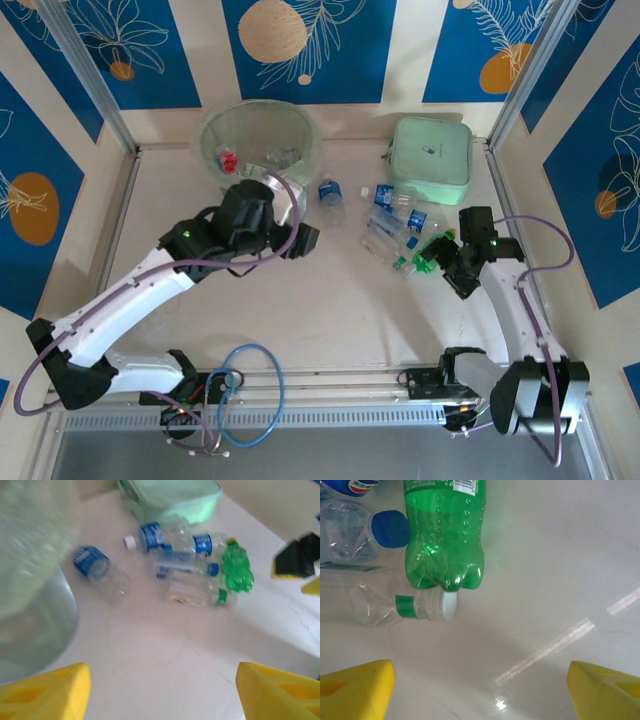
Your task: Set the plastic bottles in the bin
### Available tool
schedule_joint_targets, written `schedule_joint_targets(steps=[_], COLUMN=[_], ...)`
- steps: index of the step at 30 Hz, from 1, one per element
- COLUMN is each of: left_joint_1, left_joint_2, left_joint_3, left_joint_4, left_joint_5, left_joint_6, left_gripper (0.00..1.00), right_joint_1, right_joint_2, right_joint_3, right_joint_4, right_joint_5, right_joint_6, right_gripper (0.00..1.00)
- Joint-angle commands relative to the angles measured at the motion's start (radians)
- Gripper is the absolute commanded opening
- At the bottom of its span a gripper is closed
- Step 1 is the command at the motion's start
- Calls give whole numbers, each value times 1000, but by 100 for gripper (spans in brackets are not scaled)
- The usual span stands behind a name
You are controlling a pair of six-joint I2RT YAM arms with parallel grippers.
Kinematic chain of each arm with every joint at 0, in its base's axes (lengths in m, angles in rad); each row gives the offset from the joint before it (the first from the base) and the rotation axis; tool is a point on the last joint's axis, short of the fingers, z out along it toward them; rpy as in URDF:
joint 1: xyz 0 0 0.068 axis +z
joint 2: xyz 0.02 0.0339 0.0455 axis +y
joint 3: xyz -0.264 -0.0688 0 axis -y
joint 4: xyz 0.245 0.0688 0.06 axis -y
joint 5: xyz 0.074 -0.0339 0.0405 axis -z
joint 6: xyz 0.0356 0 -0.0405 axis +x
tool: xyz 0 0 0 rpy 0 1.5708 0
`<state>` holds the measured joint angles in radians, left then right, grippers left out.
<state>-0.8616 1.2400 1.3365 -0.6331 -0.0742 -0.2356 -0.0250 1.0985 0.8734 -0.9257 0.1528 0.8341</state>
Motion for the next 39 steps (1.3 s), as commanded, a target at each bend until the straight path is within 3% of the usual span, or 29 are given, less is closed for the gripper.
schedule_joint_targets(steps=[1,9,15,28,39], left_joint_1=[-41,-54,-54,-54,-53], left_joint_2=[-5,-31,-66,-65,-12], left_joint_3=[-40,-121,-184,-192,-154], left_joint_4=[66,67,66,61,33], left_joint_5=[34,23,23,17,13], left_joint_6=[-57,-138,-154,-159,-146], left_gripper=[76,78,78,79,80], right_joint_1=[7,20,25,30,30], right_joint_2=[81,340,448,561,556], right_joint_3=[47,131,185,163,107], right_joint_4=[60,155,179,221,255], right_joint_5=[27,46,64,69,92], right_joint_6=[-26,-19,-14,-17,-26], right_gripper=[92,91,88,85,75])
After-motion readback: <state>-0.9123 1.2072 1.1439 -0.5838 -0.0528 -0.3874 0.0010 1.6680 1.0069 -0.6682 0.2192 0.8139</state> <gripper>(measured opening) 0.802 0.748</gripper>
